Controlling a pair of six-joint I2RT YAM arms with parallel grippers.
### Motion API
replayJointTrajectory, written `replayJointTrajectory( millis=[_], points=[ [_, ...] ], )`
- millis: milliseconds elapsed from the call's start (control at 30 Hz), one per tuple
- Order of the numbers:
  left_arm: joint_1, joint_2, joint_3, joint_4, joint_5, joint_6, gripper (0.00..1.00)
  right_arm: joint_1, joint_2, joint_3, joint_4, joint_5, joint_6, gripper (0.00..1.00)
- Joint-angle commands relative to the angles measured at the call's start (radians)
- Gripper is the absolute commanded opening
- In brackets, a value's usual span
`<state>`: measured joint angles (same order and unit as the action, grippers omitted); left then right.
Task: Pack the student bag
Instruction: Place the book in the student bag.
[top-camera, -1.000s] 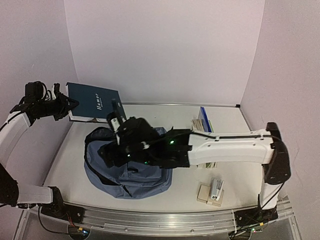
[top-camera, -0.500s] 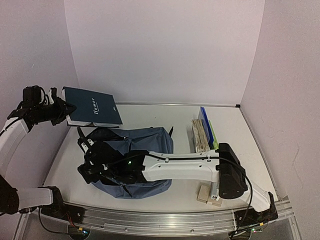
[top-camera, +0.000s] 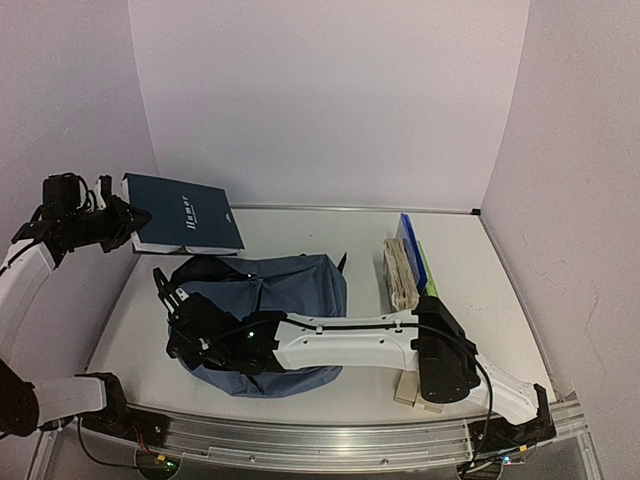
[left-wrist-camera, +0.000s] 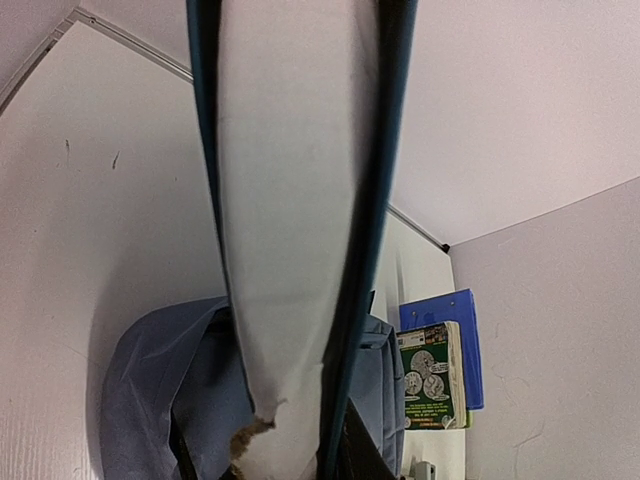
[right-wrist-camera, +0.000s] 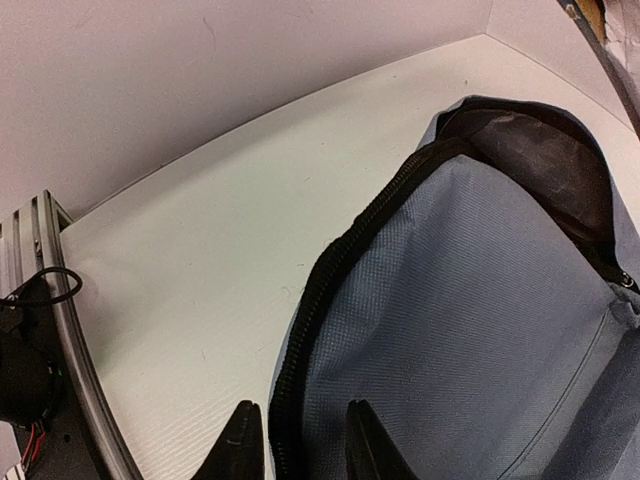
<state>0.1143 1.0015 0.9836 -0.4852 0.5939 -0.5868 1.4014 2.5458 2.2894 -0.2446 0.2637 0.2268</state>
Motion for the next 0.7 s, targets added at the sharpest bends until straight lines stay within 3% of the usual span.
replayJointTrajectory(
  millis=[0, 133, 200, 400, 667],
  points=[
    [0.002, -0.048, 0.022, 0.000, 0.000, 0.023, 0.00, -0.005, -0.056, 0.005, 0.039, 0.042, 0.026, 0.23],
    [0.002, -0.066, 0.027, -0.018, -0.005, 0.026, 0.00, -0.011, -0.080, -0.034, 0.066, 0.051, 0.055, 0.04],
    [0.002, -0.074, 0.028, -0.028, -0.008, 0.028, 0.00, -0.014, -0.091, -0.052, 0.074, 0.069, 0.067, 0.00],
    [0.002, -0.114, 0.041, -0.063, -0.028, 0.021, 0.00, -0.018, -0.179, -0.153, 0.104, 0.161, 0.114, 0.00],
    [0.002, -0.183, 0.066, -0.118, -0.027, -0.006, 0.00, -0.059, -0.401, -0.429, 0.147, 0.314, 0.270, 0.00]
  ],
)
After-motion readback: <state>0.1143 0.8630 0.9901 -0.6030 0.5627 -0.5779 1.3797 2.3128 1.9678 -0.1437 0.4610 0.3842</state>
